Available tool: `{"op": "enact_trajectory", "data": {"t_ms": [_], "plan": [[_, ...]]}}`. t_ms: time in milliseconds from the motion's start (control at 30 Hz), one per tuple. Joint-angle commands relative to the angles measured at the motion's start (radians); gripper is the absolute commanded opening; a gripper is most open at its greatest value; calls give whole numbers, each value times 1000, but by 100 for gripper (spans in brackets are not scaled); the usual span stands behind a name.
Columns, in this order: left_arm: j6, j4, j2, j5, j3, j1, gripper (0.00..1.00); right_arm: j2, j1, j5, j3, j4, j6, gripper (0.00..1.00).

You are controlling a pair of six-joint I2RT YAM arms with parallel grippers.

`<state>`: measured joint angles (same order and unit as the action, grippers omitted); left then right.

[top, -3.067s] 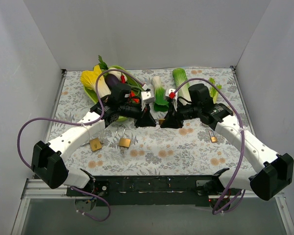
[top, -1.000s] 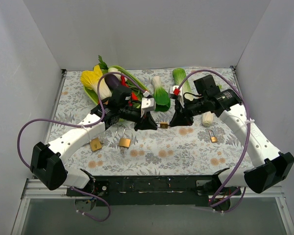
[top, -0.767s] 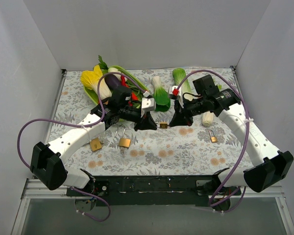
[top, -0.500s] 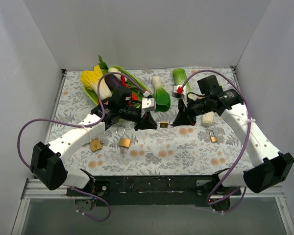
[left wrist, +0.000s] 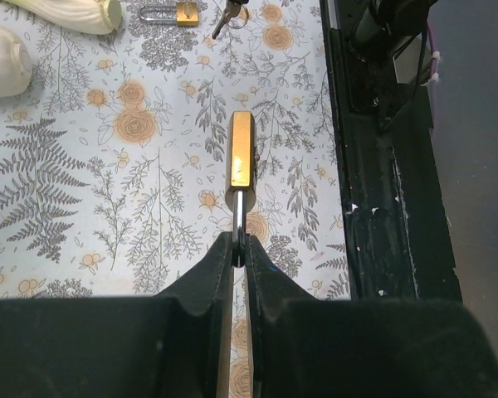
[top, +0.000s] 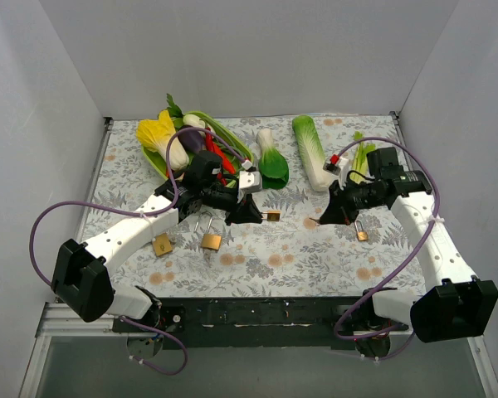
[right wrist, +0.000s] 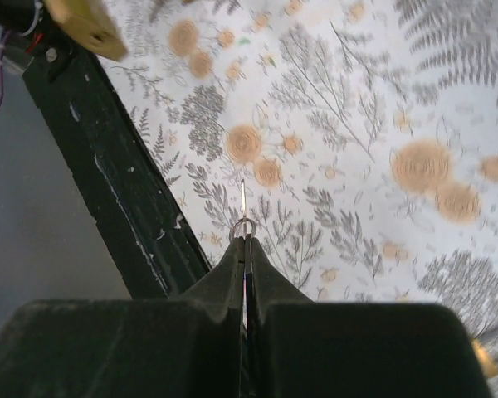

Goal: Lock with the key
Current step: Place the key at the center of the board.

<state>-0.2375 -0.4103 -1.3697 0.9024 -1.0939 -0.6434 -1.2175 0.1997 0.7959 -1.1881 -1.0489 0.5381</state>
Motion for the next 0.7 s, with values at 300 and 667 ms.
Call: {"op": "enact_trajectory", "data": {"t_ms": [300, 667], "plan": [[10, 31, 31, -16, 14, 17, 0, 108, -232, -343, 261, 266, -463, 1], [0, 53, 37, -22, 19, 25, 0, 105, -263, -535, 455, 297, -717, 1]]}}
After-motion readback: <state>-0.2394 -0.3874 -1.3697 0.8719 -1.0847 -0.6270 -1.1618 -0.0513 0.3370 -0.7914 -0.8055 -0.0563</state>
